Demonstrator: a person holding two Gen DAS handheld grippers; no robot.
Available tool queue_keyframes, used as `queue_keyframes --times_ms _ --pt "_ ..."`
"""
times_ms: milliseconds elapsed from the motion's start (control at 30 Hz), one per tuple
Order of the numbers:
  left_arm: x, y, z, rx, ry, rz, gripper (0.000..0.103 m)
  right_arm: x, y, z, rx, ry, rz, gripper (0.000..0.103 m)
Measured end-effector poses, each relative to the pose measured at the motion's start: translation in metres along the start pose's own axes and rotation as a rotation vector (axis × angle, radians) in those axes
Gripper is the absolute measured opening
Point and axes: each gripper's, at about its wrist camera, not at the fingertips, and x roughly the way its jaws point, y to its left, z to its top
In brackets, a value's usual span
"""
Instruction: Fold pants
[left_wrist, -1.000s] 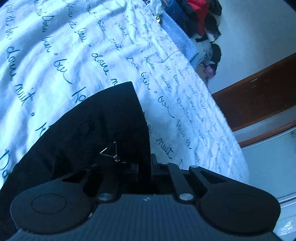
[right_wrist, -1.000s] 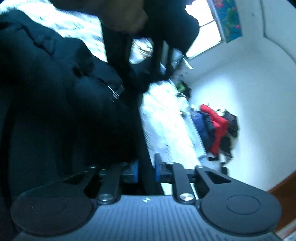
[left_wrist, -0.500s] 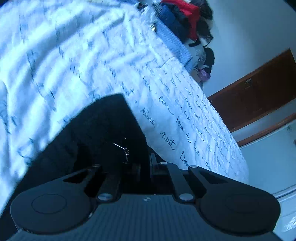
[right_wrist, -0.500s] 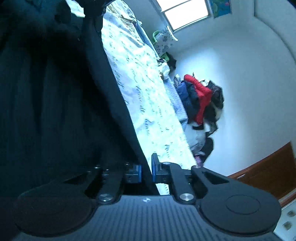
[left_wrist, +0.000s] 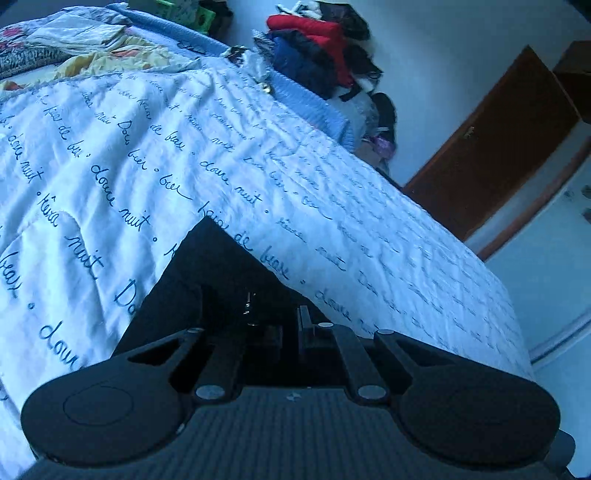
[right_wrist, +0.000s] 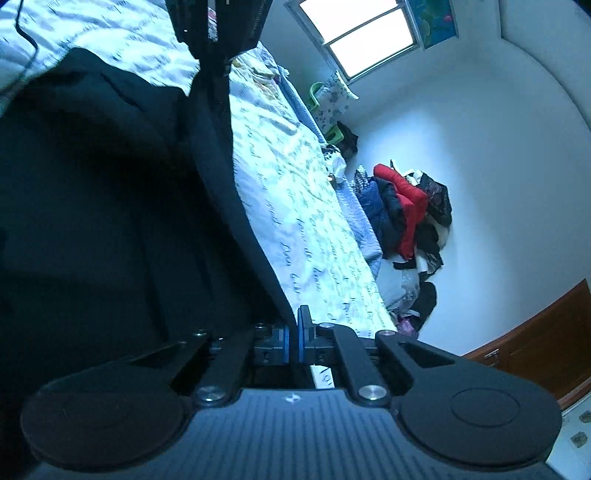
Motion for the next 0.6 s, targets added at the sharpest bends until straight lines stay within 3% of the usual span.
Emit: queue_keyframes --times_ms 133,233,433,600 --pt "-0.024 0.011 -0.015 0.018 0.017 -0.058 0.011 -0.021 0.006 0.004 0.02 -0.021 0.024 0.005" --pt "-0.031 0.021 -0.031 0.004 0.077 -0.084 0.011 -0.04 0.016 0.005 0.023 -0.032 0.054 0.005" --pt "-0.034 0.036 -0.061 0.005 0.137 -0.063 0.011 -0.058 0.036 0.004 0.015 -0.022 0.129 0.005" --pt "-0.037 0.038 -0.07 0.013 0.128 -0.054 0.012 -0.065 0.05 0.004 0.013 -0.016 0.182 0.004"
